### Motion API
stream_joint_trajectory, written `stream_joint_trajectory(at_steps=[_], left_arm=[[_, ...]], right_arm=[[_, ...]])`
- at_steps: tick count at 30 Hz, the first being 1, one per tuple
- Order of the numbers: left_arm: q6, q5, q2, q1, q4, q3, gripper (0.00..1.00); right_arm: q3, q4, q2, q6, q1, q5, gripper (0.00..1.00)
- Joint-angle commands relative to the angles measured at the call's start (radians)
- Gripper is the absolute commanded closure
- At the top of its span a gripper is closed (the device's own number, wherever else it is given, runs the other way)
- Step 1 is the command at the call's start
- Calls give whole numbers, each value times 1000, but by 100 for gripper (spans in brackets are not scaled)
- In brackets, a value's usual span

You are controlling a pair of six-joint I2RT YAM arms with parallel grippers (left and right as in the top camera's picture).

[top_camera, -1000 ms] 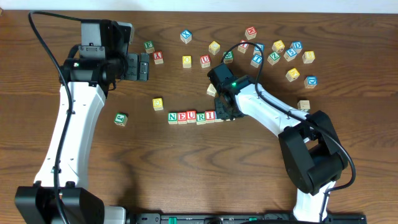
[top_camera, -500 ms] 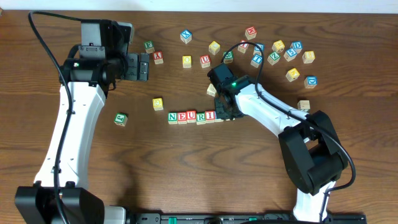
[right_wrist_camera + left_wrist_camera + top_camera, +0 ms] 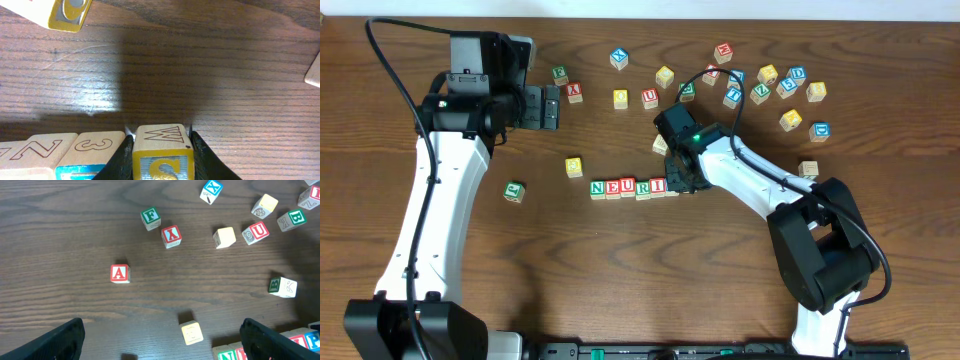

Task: Spell out NEURIPS
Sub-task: 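Lower the yellow S block to the right of the blue P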

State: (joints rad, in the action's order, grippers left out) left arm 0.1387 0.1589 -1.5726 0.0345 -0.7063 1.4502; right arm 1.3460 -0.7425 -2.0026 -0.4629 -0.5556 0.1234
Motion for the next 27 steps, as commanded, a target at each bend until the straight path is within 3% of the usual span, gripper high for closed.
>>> stream_joint_trajectory(at_steps=[1, 9, 19, 21, 24, 26, 27], left_arm=[[11, 6, 4, -3, 0, 26, 2], [11, 6, 4, -3, 0, 26, 2], [11, 6, 4, -3, 0, 26, 2], [11, 6, 4, -3, 0, 26, 2], [11, 6, 4, -3, 0, 26, 2], [11, 6, 4, -3, 0, 26, 2], [11, 6, 4, -3, 0, 26, 2]], right_arm=[[-11, 3, -14, -8, -2, 5, 78], [-11, 2, -14, -9, -2, 5, 65], [-11, 2, -14, -12, -2, 5, 65], [-11, 2, -14, -12, -2, 5, 69], [-11, 2, -14, -12, -2, 5, 83], [-11, 2, -14, -12, -2, 5, 81], [-11, 3, -14, -12, -2, 6, 74]])
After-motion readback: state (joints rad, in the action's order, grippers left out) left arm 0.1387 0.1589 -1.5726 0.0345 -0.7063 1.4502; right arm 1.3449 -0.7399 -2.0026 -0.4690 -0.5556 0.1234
